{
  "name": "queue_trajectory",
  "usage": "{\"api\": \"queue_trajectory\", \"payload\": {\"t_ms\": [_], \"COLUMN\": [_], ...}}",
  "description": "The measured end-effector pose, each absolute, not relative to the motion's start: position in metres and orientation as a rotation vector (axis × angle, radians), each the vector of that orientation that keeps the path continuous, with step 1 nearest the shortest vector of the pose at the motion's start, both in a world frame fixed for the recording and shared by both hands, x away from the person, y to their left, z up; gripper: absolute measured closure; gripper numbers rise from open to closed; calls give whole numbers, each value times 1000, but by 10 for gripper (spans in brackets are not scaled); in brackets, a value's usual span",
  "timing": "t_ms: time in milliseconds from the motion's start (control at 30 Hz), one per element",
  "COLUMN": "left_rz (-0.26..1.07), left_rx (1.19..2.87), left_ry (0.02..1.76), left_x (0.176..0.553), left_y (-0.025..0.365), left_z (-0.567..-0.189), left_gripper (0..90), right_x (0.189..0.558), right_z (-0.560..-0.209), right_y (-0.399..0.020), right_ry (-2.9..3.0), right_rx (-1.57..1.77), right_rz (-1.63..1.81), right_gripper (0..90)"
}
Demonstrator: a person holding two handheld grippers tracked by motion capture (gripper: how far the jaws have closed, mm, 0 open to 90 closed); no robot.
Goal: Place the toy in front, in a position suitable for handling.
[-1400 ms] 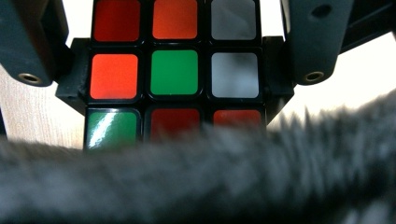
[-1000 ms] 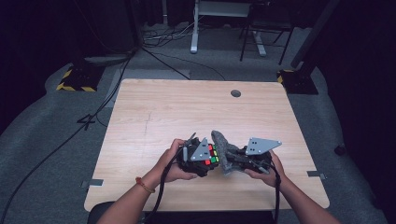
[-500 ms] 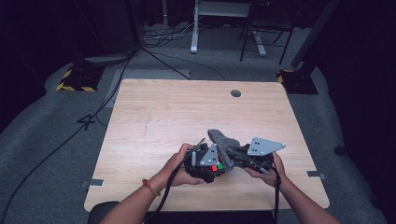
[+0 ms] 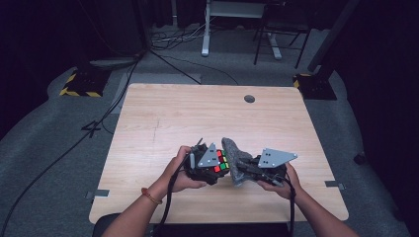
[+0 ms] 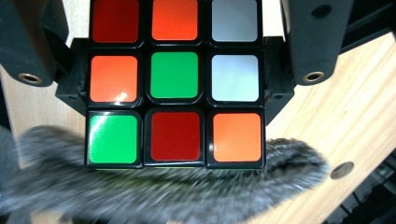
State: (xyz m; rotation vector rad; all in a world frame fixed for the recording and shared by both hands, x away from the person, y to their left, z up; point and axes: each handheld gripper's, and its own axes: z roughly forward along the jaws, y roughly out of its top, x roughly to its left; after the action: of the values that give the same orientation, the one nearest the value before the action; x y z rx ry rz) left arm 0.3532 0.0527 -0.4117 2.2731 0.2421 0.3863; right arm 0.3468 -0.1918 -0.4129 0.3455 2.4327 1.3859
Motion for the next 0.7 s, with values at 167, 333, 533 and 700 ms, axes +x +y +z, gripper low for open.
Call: {"api": "queue_trajectory", "payload": {"t_ms": [167,333,533,700], "left_rz": [335,330,356,375], "left_rx": [2325,2345,2294,2236], "left_ry": [198,155,164,183], "left_x": [348,341,342,344], "left_y": [34,23,35,47], "left_z": [-424,-426,-415,-406], "left_gripper": [336,336,336,336], "right_x": [336,340,358,366], "right_z": [-404,-404,-418,-426], "right_y": [-187,-189,-199,-201], "right_ry": [2408,2375,2416,2487], "right_rx": [296,326,425,458], "right_rz": [1409,1382,1324,1311], "right_gripper": [793,793,794,794]}}
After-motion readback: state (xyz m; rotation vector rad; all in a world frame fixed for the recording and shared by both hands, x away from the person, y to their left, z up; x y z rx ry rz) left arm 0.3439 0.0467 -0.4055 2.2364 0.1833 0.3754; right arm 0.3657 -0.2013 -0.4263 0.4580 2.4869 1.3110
